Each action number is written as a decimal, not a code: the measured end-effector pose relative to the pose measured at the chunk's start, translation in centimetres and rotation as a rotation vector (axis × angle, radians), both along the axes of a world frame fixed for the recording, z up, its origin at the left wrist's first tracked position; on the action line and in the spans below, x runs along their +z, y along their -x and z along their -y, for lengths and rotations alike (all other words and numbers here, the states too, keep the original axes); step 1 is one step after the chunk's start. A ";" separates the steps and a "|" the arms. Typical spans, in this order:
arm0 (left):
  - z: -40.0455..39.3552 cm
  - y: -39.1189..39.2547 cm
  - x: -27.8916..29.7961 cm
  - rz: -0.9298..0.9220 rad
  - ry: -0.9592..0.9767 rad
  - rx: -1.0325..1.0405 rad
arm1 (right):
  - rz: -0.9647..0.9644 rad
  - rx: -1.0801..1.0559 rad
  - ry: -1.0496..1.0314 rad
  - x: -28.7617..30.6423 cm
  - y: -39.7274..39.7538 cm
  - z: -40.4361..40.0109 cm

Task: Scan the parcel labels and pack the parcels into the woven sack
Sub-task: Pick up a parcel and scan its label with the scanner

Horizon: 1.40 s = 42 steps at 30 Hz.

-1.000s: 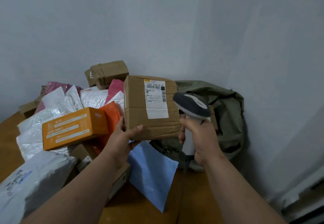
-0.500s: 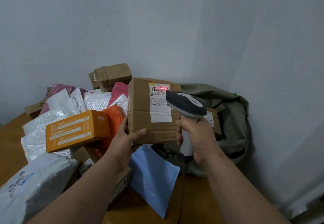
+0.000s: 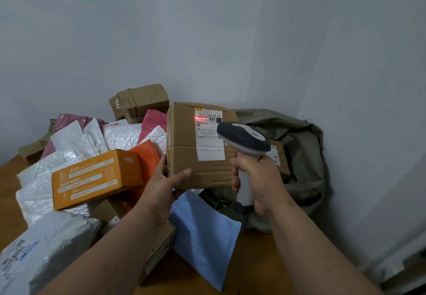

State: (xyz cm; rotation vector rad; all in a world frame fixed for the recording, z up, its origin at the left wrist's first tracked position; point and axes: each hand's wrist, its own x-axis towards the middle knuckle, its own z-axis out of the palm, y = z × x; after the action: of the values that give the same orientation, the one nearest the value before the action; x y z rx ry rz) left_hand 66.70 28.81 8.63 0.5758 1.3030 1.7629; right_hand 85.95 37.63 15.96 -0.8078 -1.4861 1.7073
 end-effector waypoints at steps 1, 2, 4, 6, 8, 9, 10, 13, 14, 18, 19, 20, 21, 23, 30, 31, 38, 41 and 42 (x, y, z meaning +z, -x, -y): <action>-0.1 0.1 0.0 -0.002 0.003 -0.009 | 0.003 -0.009 -0.002 0.0 0.1 0.0; -0.1 0.3 0.0 -0.007 0.004 -0.020 | 0.006 -0.016 -0.009 -0.1 0.1 0.0; -0.3 0.5 0.0 -0.013 0.003 -0.041 | 0.012 -0.026 -0.024 -0.3 0.3 0.0; -0.6 0.7 -0.1 -0.015 0.006 -0.056 | 0.019 -0.043 -0.026 -0.5 0.4 0.0; -1.1 0.8 -0.1 -0.015 0.022 -0.067 | 0.022 -0.085 -0.010 -0.8 0.3 -0.3; -1.5 0.8 0.0 -0.018 0.034 -0.069 | 0.021 -0.116 0.004 -0.9 0.1 -0.5; -1.9 0.7 0.0 -0.026 0.047 -0.066 | 0.021 -0.151 0.019 -1.1 -0.1 -0.8; -3.9 0.5 0.2 -0.049 0.104 -0.028 | 0.037 -0.289 0.117 -1.9 -1.2 -2.3; -5.0 0.4 0.2 -0.047 0.130 -0.008 | 0.044 -0.332 0.159 -2.3 -1.7 -3.1; -10.1 -0.3 0.4 -0.055 0.273 0.042 | 0.078 -0.377 0.247 -4.2 -3.2 -7.2; -11.4 -0.6 0.5 -0.063 0.315 0.032 | 0.084 -0.376 0.266 -4.7 -3.5 -8.3; -12.8 -1.0 0.6 -0.067 0.360 0.019 | 0.094 -0.375 0.287 -5.2 -3.6 -9.4; -14.1 -1.5 0.6 -0.062 0.402 0.011 | 0.106 -0.370 0.308 -5.7 -3.7 -10.6; -16.8 -2.3 0.4 -0.037 0.463 0.019 | 0.136 -0.350 0.344 -6.5 -3.7 -13.0; -22.3 -1.9 -0.6 -0.285 0.554 0.215 | 0.142 -0.176 0.408 -9.5 -1.3 -19.5; -22.6 -1.8 -0.6 -0.363 0.551 0.224 | 0.139 -0.140 0.422 -9.9 -0.7 -20.0; -26.6 -1.9 -2.6 -0.341 0.684 0.062 | 0.203 -0.158 0.413 -12.1 2.1 -22.2; -28.1 -2.0 -4.2 -0.231 0.745 -0.014 | 0.200 -0.170 0.370 -13.1 2.2 -22.7; -28.4 -1.9 -4.7 -0.274 0.793 -0.048 | 0.222 -0.155 0.345 -13.4 2.2 -22.9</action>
State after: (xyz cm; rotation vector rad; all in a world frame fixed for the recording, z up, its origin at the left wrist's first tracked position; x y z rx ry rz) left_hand 68.62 57.21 3.93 0.3824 1.9971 1.0077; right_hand 83.73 60.51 2.56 -1.2965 -1.2432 1.8266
